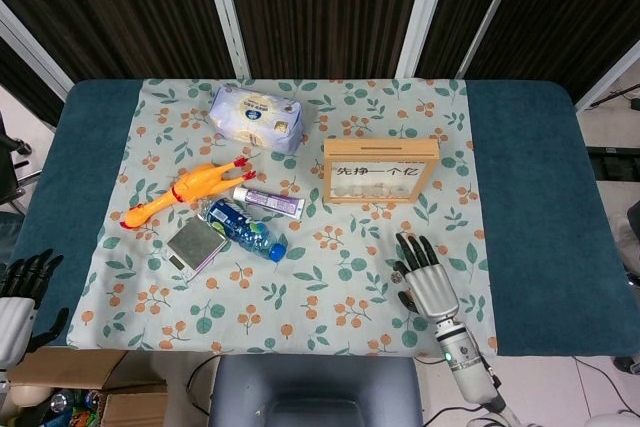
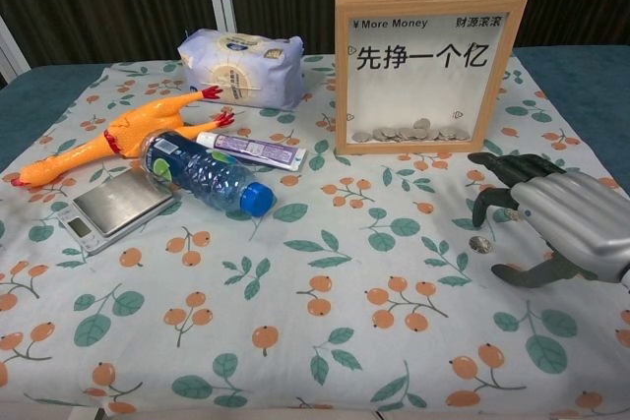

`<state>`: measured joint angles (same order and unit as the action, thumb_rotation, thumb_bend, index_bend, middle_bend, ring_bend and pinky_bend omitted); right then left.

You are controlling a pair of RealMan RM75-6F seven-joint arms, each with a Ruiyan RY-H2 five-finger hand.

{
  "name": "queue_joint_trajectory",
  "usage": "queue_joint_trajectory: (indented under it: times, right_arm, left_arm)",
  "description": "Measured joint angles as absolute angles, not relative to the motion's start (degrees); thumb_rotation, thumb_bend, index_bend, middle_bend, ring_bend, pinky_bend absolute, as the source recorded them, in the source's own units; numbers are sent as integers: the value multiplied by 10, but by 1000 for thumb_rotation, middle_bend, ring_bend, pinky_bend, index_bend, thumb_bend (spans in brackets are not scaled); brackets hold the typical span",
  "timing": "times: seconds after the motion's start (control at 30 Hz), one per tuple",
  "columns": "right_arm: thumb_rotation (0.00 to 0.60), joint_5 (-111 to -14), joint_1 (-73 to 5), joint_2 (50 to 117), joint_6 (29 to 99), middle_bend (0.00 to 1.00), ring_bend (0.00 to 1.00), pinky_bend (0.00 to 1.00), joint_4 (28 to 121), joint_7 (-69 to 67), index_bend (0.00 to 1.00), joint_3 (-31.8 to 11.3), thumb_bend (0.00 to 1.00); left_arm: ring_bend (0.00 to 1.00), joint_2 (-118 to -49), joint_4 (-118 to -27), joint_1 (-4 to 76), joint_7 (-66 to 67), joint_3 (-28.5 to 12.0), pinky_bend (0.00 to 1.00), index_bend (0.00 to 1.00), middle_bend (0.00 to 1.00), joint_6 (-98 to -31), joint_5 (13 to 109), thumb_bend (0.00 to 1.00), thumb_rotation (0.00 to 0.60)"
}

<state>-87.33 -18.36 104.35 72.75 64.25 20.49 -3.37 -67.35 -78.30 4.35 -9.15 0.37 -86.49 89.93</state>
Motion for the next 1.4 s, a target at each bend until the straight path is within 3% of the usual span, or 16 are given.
queue_joint_trajectory:
  times: [1.17, 1.4]
  right_arm:
    - [600, -852, -196, 1061, 708, 0, 0, 0, 611, 204, 555, -29, 378]
    - [600, -853, -199, 1065, 709, 0, 0, 0, 607, 201, 607, -29, 378]
  left_arm:
    - [0, -673, -787, 44, -88, 5, 0, 0, 0, -857, 895, 411, 600]
    - [0, -673, -787, 44, -87, 5, 0, 0, 0, -856, 895, 409, 600]
